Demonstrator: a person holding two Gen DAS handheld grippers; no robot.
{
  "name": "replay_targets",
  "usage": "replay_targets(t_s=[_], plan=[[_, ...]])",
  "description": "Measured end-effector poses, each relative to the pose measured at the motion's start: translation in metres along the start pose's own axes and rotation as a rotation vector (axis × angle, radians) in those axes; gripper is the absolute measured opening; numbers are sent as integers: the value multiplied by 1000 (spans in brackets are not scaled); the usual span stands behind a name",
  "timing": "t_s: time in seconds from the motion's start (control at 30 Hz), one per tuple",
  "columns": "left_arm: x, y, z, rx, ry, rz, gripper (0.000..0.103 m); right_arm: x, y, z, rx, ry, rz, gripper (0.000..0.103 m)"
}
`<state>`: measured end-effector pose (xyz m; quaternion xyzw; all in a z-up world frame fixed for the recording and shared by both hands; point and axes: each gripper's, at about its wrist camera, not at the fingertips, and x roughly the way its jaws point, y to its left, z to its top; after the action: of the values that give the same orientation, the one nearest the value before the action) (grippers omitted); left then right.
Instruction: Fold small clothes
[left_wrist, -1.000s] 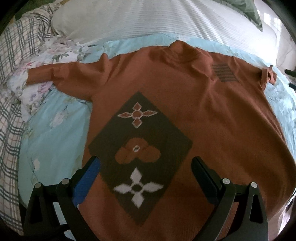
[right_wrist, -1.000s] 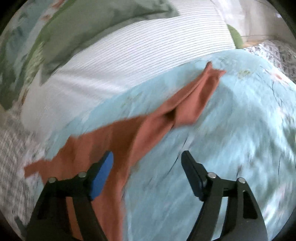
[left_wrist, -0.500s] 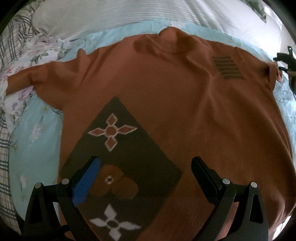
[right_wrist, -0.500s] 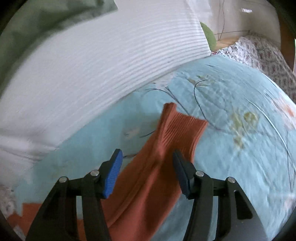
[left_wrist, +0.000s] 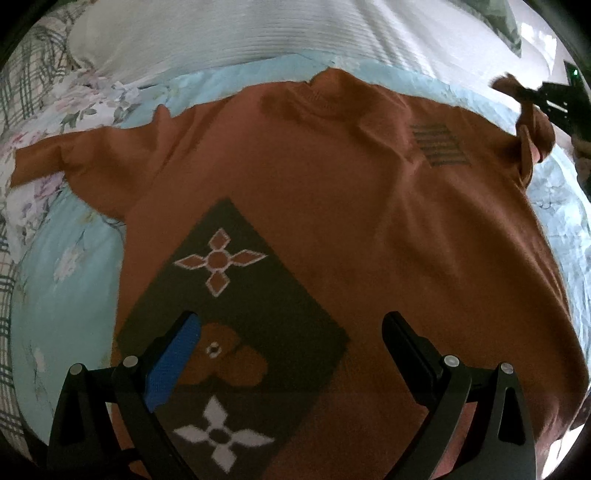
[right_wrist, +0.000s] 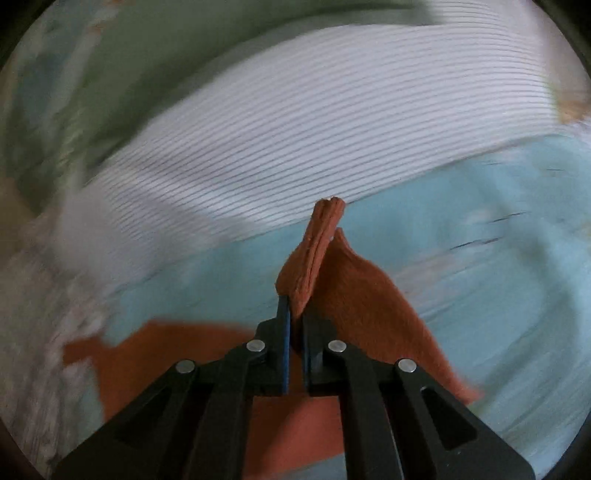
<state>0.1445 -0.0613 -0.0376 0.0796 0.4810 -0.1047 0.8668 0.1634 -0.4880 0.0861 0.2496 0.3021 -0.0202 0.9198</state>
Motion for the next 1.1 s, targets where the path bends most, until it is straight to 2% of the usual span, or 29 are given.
replay_targets(t_s=[0.03, 0.13, 0.23, 0.37, 0.43, 0.53, 0.57, 0.6, 0.63, 0.7, 0.83, 1.07, 1.1], plan=[[-1, 3, -1, -10, -1, -3, 99, 7, 32, -14, -35, 28, 51, 6], [-6, 15, -6, -57, -7, -20, 99, 28, 95, -43, -88, 89, 189, 6], [-13, 28, -10, -97, -20, -29, 99, 53, 150, -73, -155, 148, 267, 6], [-19, 46, -15, -143, -37, -35, 99, 90, 201, -114, -195, 230, 330, 6], [-20, 53, -17, -160, -41, -44, 99, 109, 213, -130, -231, 255, 326, 6], [-14, 65, -16, -183, -41, -76, 99, 143, 237, -154, -259, 356, 337, 7], [-11, 69, -13, -189, -37, -90, 99, 156, 241, -163, -262, 410, 316, 13], [-8, 71, -11, -193, -36, -102, 99, 163, 238, -167, -254, 442, 317, 23], [-4, 74, -9, -197, -34, -112, 99, 165, 232, -173, -230, 457, 334, 29], [4, 79, 2, -209, -38, -155, 99, 160, 224, -175, -193, 443, 347, 55], [27, 83, 32, -237, -46, -240, 99, 123, 194, -163, -134, 348, 320, 56], [101, 97, 109, -314, 55, -452, 95, 48, 149, -149, -74, 206, 202, 57], [107, 97, 117, -310, 60, -448, 92, 40, 143, -149, -66, 194, 187, 57]])
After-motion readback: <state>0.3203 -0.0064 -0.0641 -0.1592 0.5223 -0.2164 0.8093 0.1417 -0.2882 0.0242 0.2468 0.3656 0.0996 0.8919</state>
